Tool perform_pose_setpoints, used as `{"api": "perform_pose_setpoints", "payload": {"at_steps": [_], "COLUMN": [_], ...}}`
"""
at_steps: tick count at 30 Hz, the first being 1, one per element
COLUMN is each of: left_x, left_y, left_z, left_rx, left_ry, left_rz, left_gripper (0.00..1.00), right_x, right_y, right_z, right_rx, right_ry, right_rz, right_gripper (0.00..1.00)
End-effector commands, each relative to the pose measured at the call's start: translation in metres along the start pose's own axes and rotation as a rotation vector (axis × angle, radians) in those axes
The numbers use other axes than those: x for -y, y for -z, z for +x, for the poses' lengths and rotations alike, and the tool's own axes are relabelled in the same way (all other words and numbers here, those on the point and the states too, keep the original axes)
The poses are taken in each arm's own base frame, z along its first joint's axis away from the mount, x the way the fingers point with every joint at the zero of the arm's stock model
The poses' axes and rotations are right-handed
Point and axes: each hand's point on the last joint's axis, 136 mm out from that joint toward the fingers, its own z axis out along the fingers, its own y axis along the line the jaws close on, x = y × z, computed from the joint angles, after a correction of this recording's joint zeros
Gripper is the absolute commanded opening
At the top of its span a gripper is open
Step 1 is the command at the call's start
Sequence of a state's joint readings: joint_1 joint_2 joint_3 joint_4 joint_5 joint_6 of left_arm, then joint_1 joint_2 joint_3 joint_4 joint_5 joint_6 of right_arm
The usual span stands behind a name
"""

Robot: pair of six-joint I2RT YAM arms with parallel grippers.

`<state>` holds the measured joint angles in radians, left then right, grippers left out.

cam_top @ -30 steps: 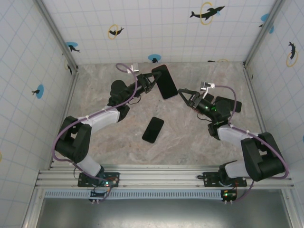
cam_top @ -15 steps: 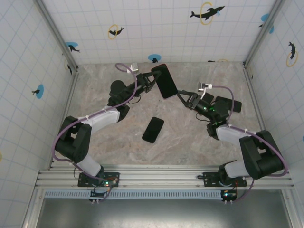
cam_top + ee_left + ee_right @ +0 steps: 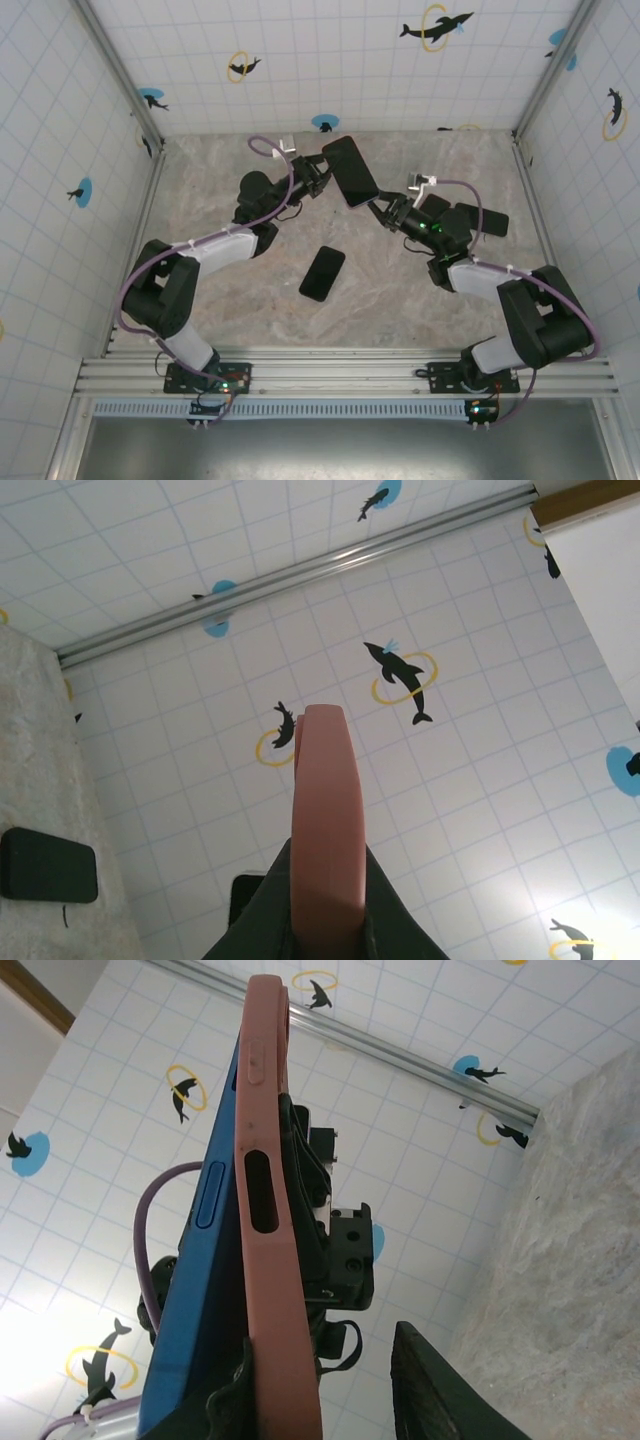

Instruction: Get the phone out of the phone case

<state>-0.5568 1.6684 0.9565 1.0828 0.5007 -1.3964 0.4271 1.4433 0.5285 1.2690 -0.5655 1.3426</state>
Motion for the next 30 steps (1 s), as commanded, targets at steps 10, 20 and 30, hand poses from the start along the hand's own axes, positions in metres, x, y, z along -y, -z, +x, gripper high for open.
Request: {"api": "perform_pose_setpoints", "payload": {"at_steps": [10,20,30], "left_x": [-0.016,-0.038,-0.046], "left_y": [-0.006,-0.002,0.006], "left_z": [0.003,0.005,0.001], "left_rx": [0.005,0.001,0.011], "left_ry": [0.018,0.03,-0.007], "left_rz": [-0.032,-0.14,-0.289], "left_gripper": [0.14,0.48,0.66], "right_x": [-0.024,-0.011,-0.004], "right_y": [-0.007,0.002,0.003], "right_z": [-0.012,-0.015,-0.029], "right_rx": [0.06,0.111,0.164], "right_ry": [-0.022,-0.091,-0.064], "right_rz": [-0.074,-0.042,-0.029], "right_gripper": [0.11,0.09,0.08]}}
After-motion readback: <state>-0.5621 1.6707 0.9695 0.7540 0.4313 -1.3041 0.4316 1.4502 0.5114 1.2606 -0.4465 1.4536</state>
